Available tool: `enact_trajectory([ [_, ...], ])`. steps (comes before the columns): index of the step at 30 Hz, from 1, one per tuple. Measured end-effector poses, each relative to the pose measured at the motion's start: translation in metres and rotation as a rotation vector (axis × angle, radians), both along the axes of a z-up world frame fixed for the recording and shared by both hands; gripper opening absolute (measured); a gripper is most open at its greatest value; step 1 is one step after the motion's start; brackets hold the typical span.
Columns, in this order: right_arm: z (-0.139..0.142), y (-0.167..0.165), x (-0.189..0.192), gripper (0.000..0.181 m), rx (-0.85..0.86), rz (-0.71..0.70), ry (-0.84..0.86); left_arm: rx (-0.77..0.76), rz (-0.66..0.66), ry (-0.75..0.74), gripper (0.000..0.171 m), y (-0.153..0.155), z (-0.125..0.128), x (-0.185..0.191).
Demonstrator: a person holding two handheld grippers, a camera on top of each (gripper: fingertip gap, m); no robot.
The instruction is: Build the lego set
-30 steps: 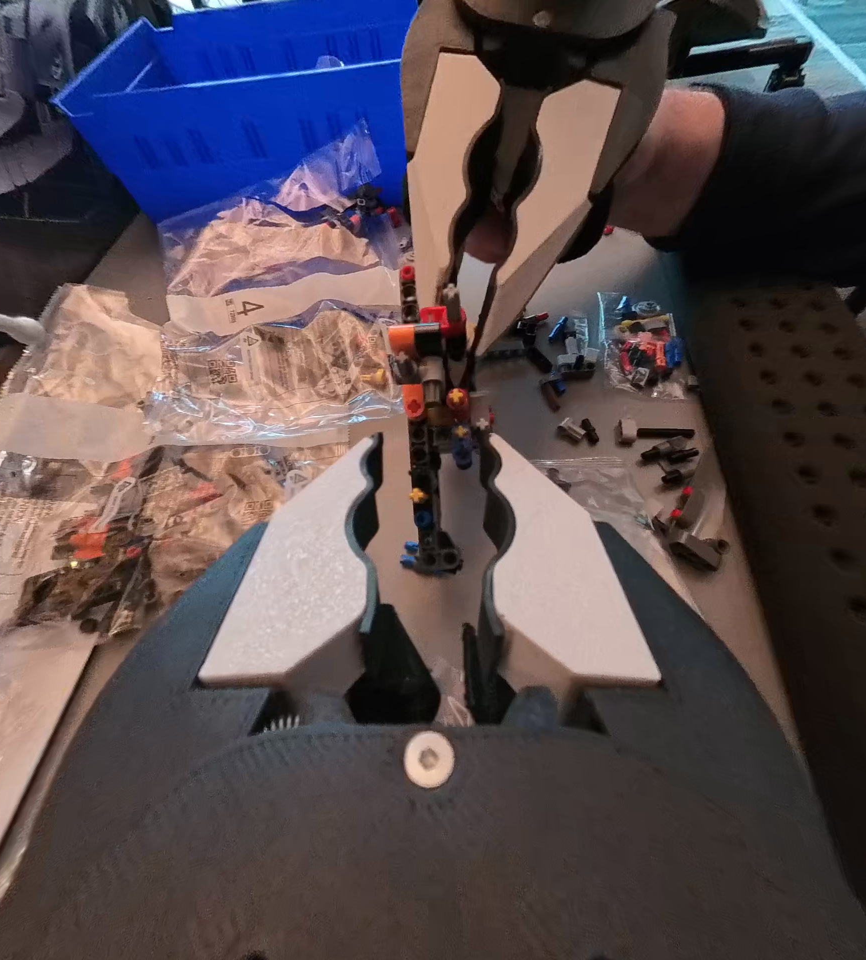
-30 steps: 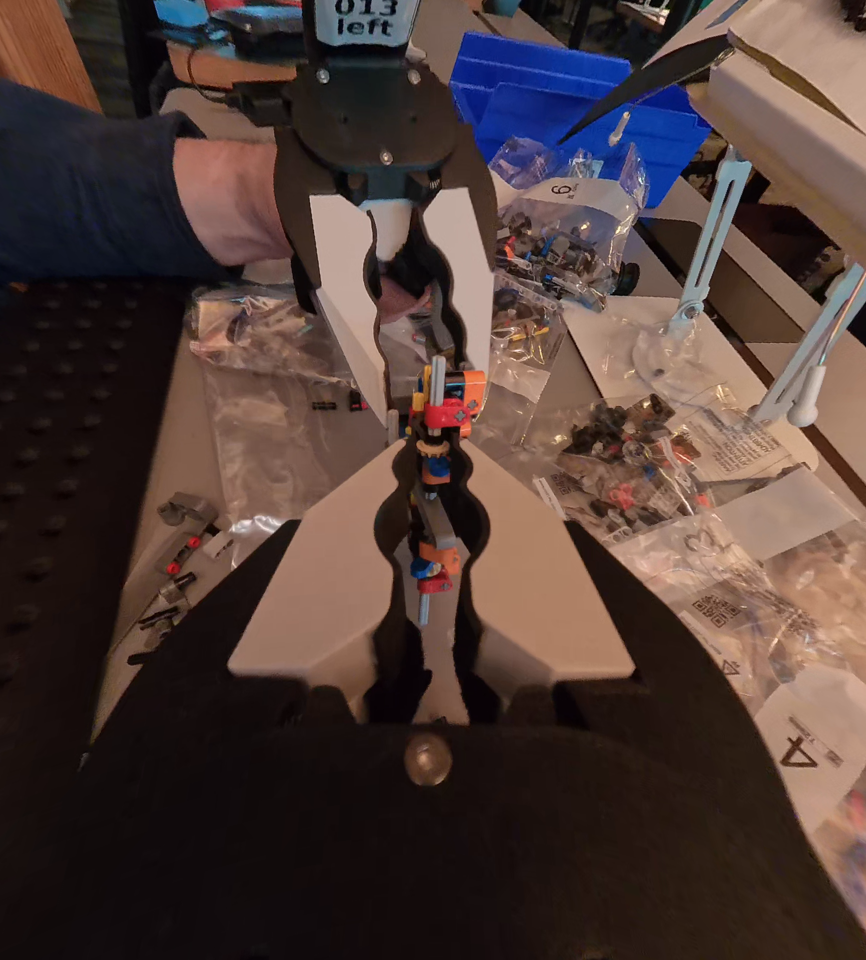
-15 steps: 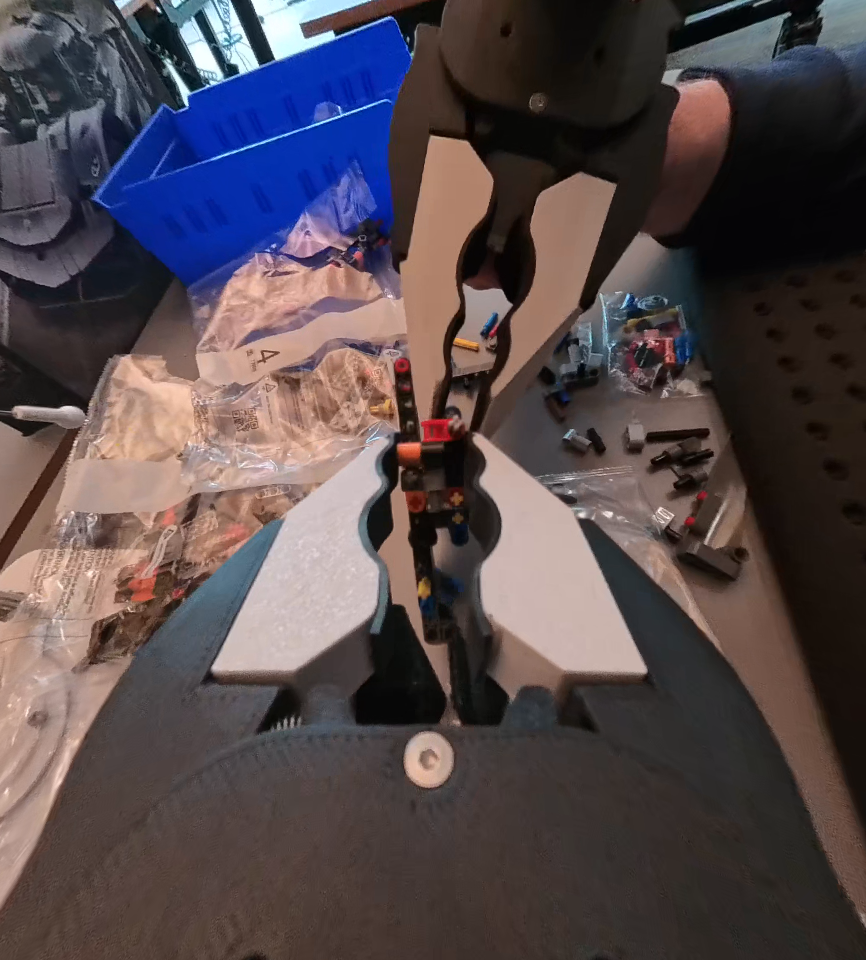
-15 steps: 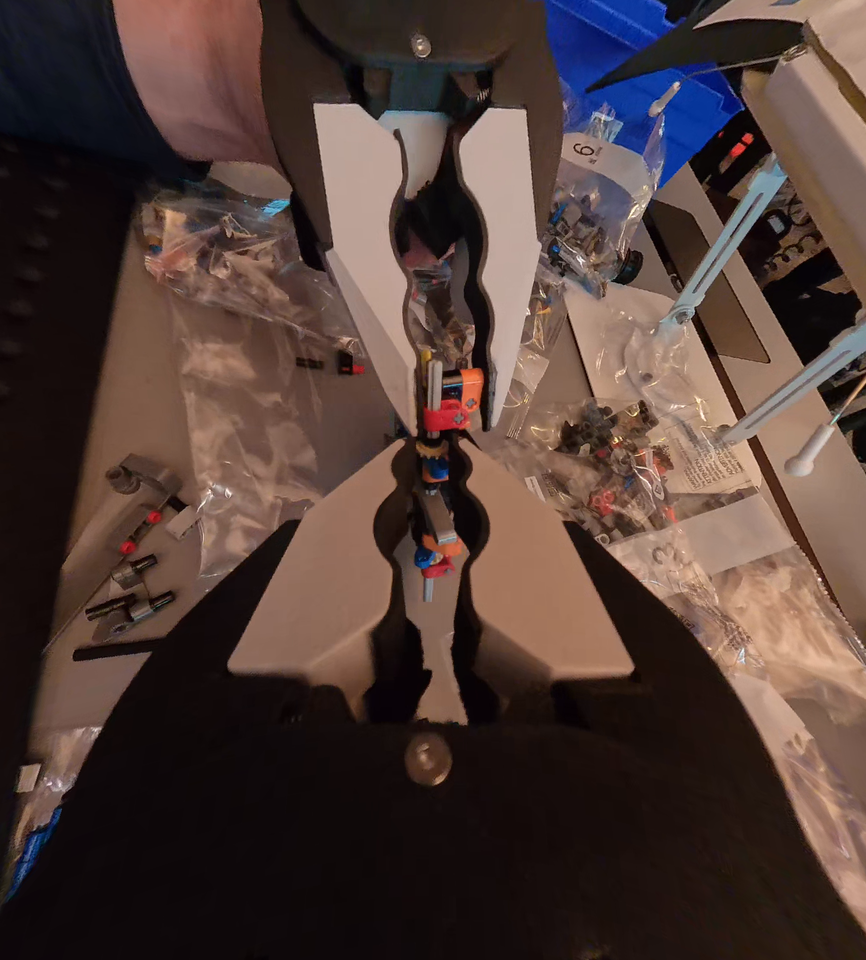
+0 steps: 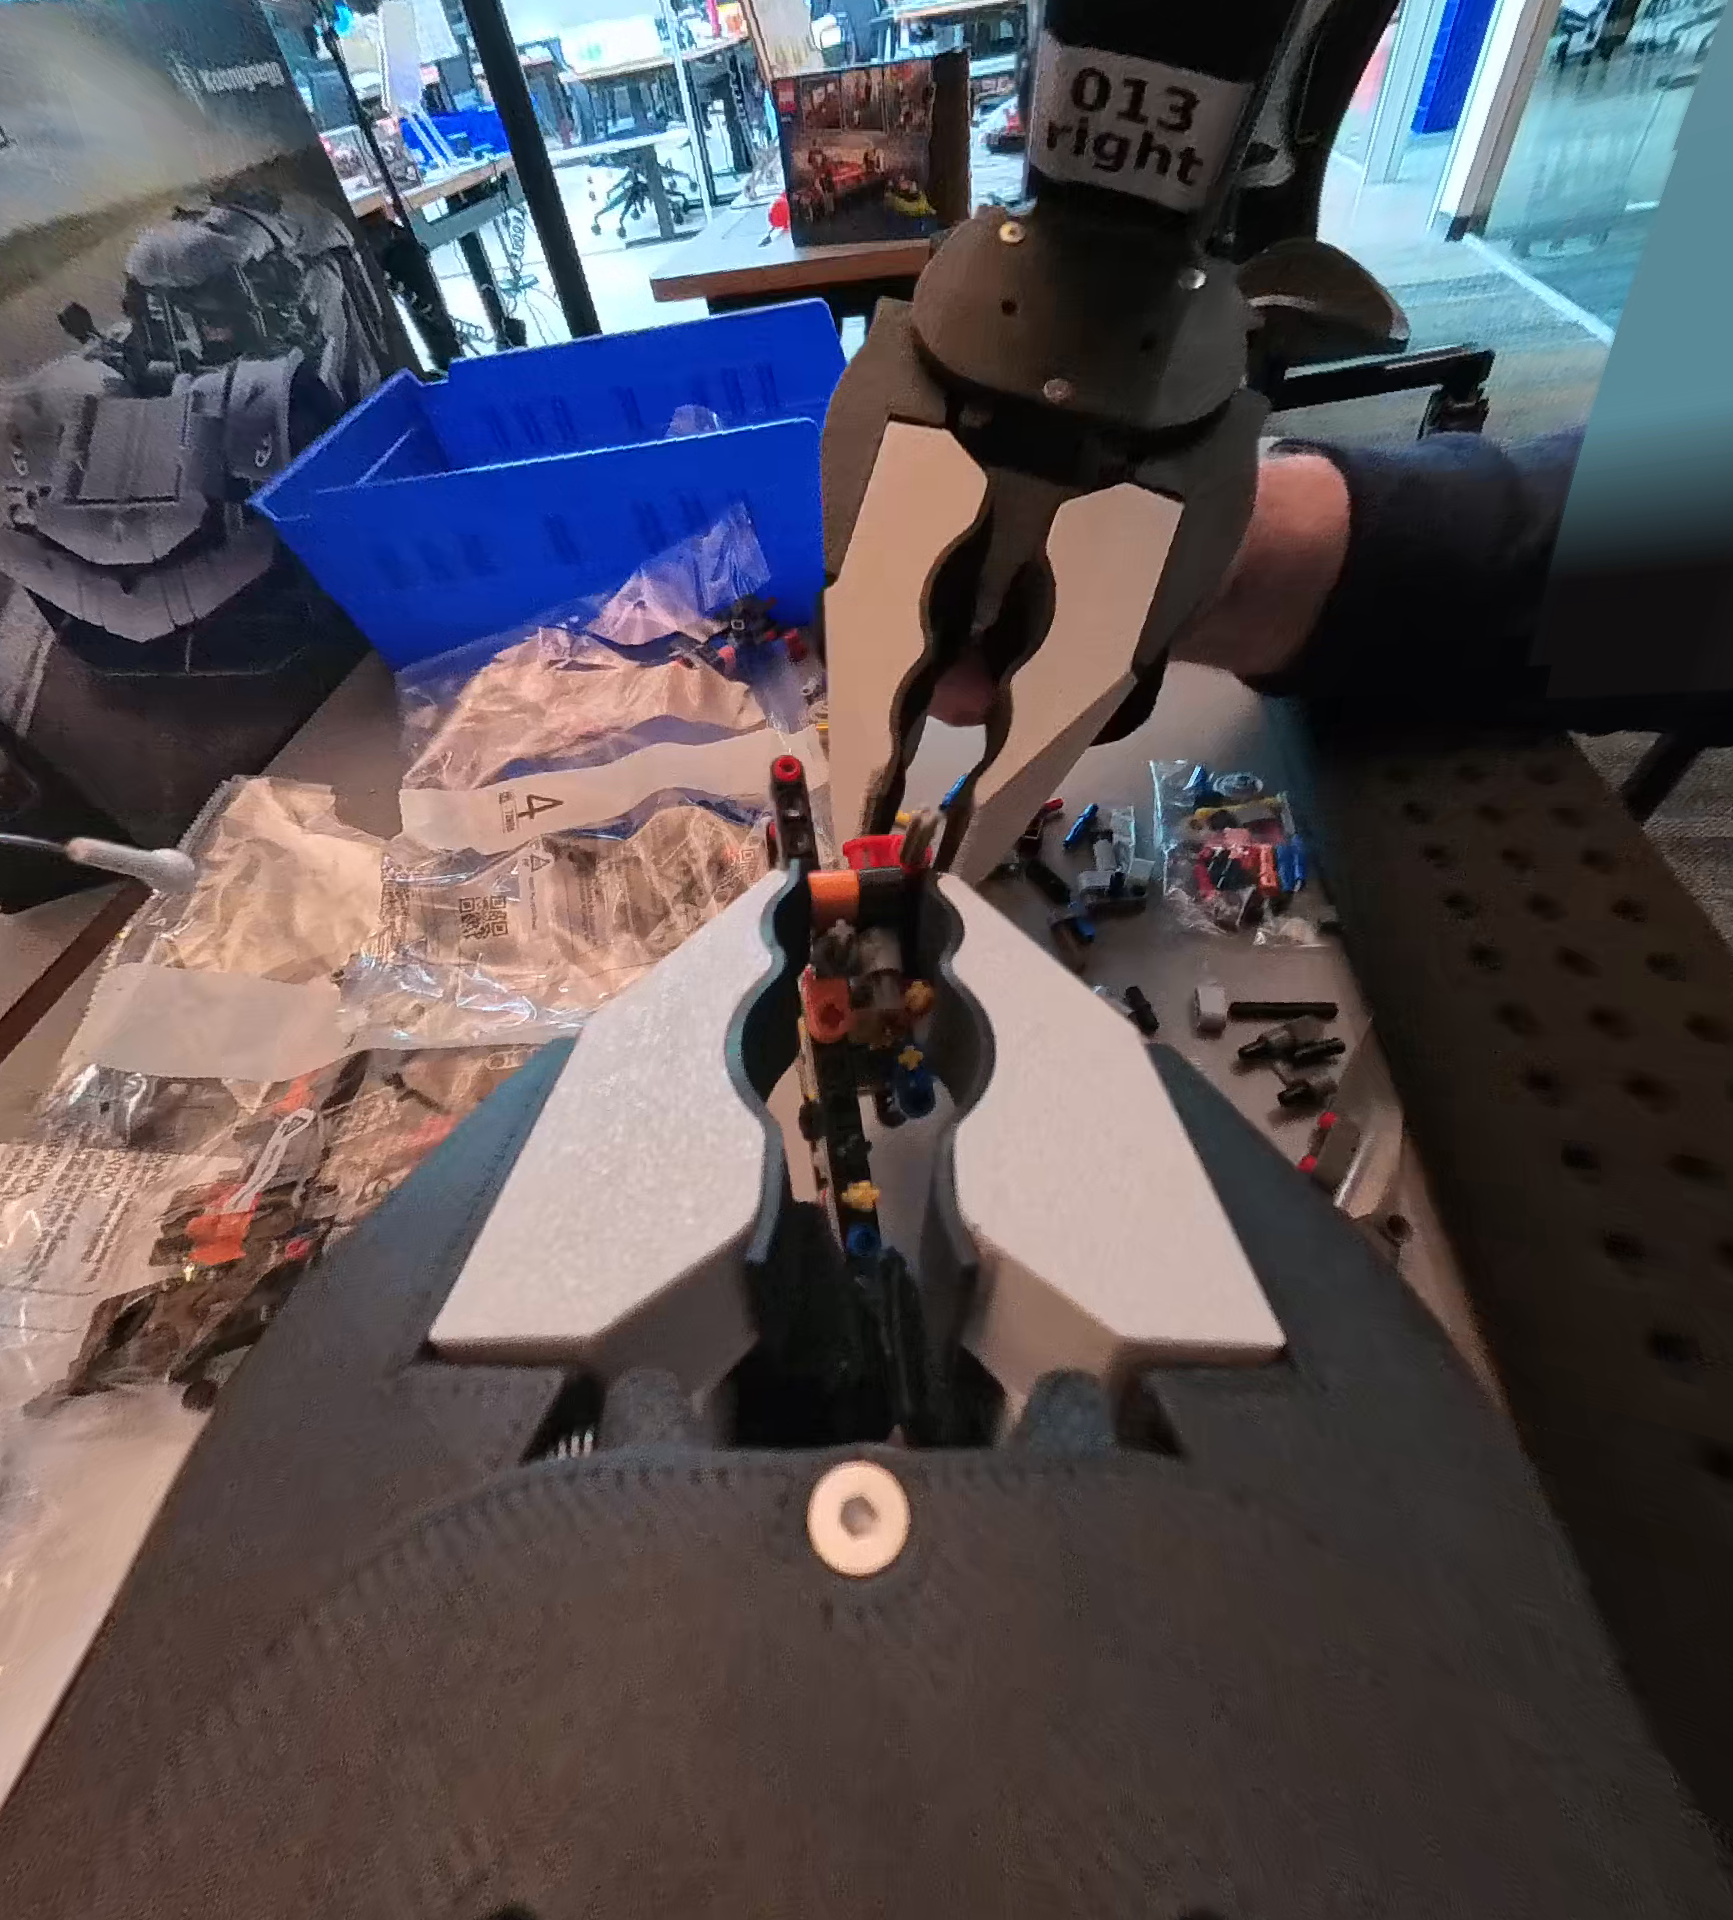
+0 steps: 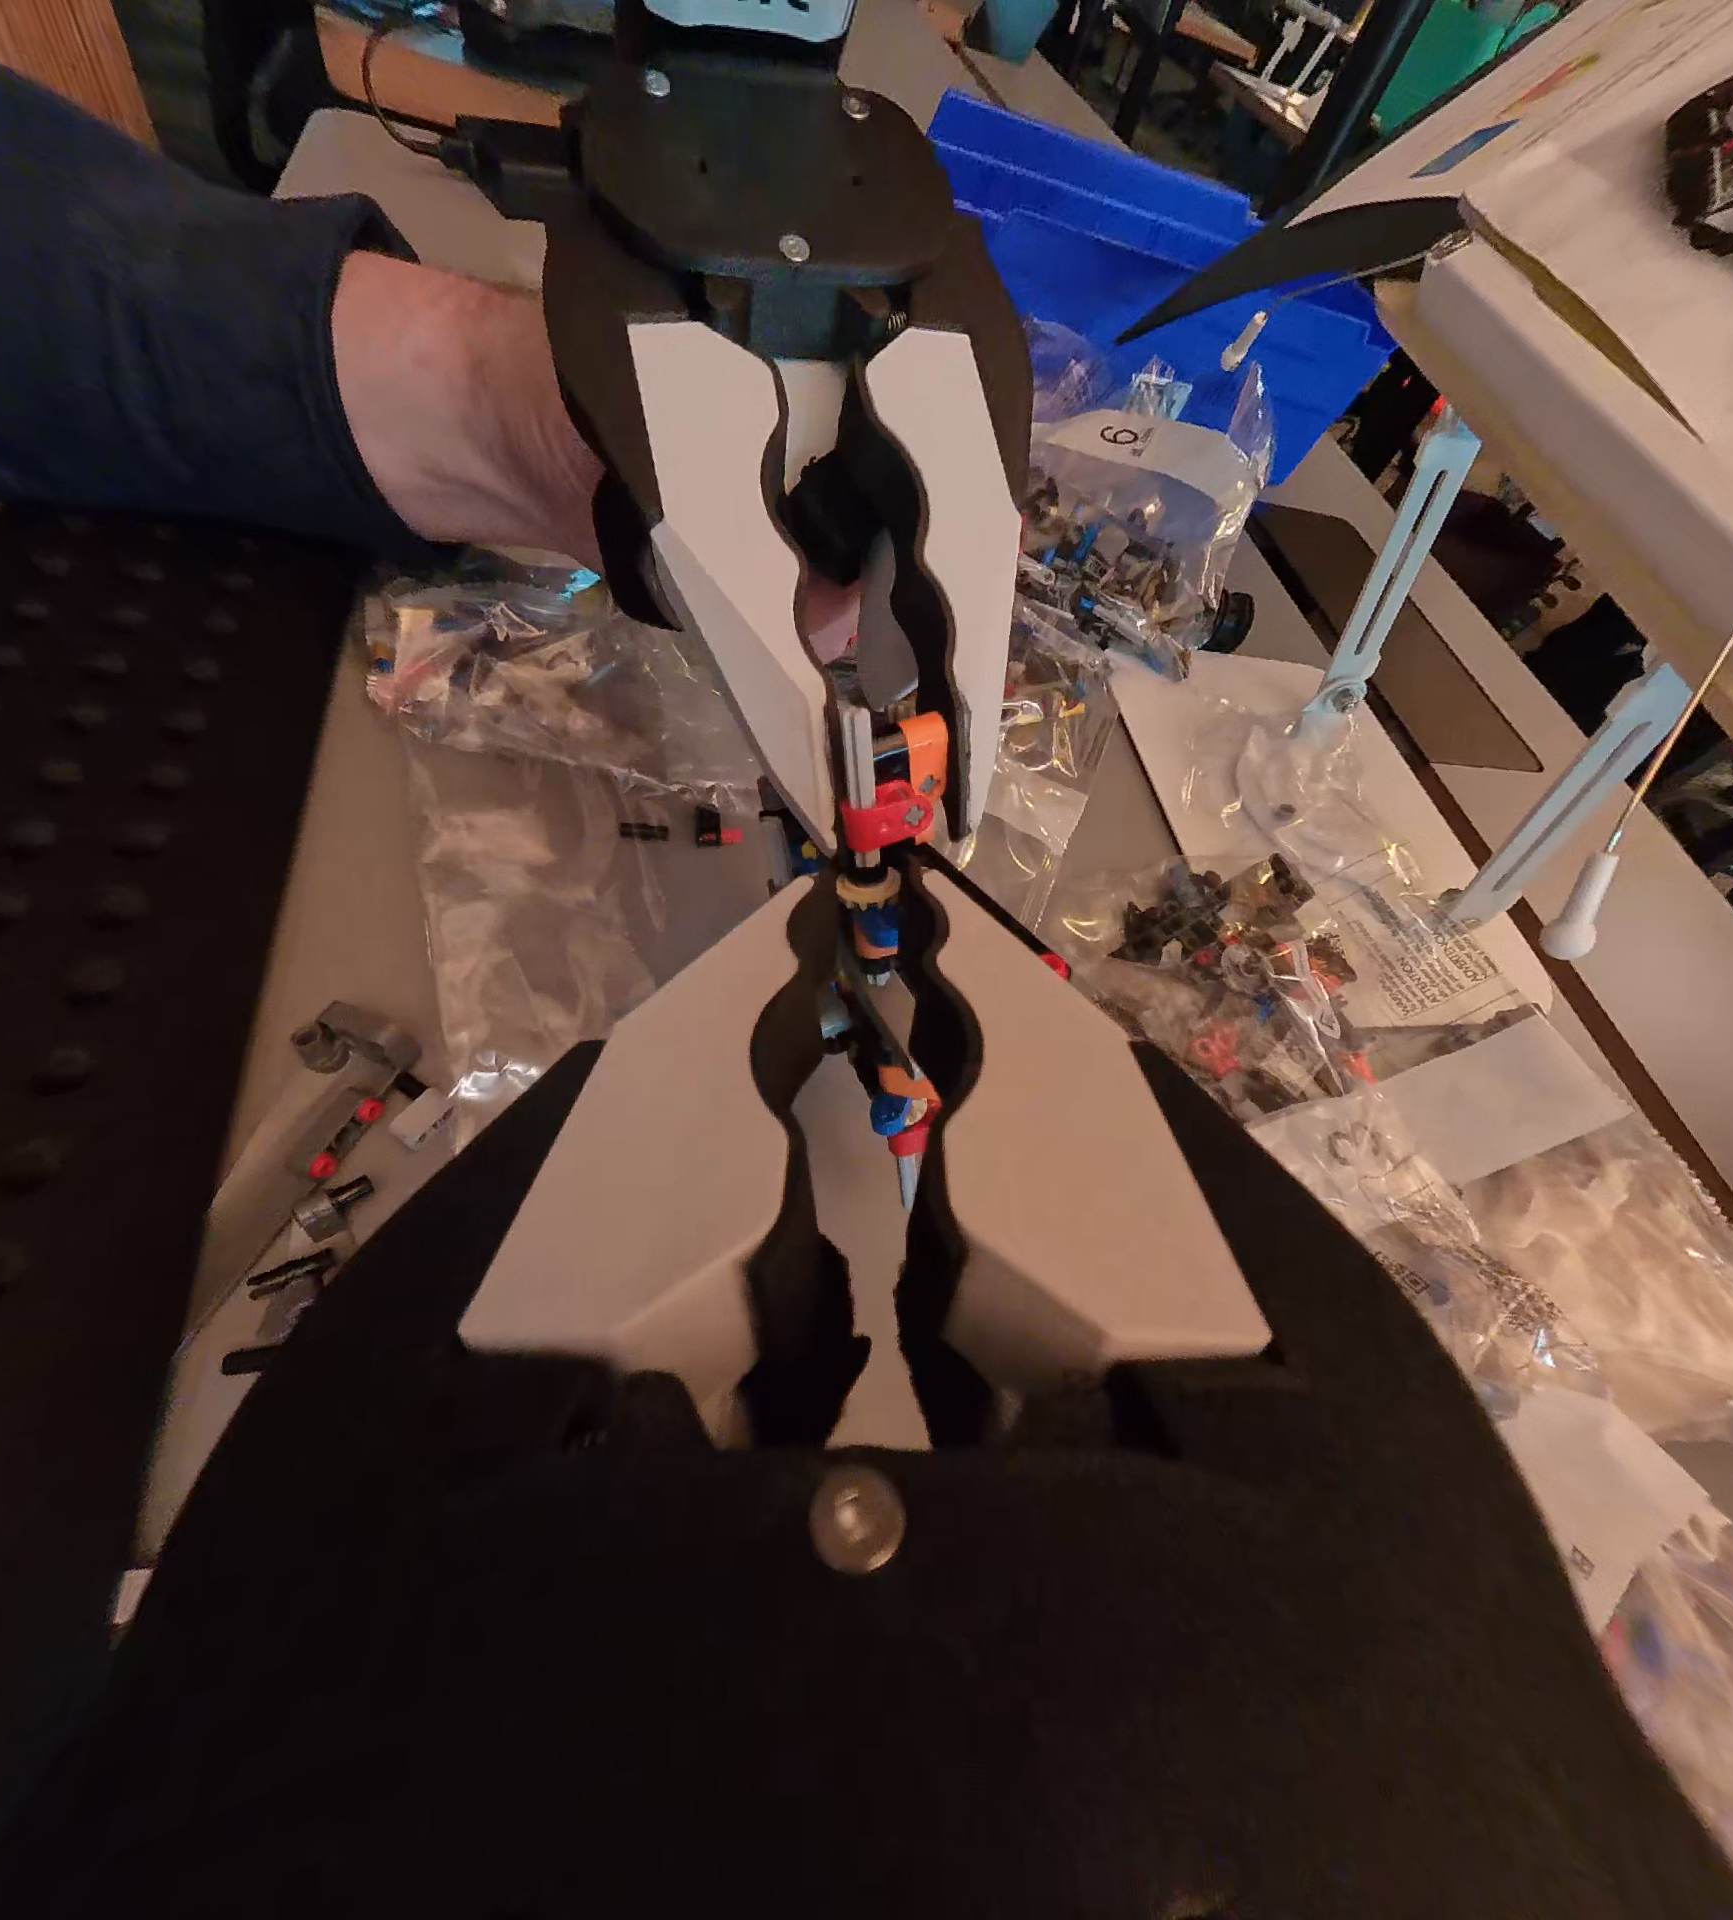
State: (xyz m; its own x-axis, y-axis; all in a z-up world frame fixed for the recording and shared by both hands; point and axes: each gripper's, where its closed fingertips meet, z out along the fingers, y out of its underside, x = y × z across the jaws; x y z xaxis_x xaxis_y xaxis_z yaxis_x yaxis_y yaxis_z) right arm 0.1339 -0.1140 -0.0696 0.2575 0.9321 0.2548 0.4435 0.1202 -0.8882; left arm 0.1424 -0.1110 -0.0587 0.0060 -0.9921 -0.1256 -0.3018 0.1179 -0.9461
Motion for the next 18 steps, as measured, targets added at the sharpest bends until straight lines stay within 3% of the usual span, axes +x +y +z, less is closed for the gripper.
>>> enact_trajectory([
  [18,0.022,-0.006,0.003,0.009,-0.006,0.031,0.124,-0.170,-0.043,-0.145,0.015,-0.004,0.022,0.000],
])
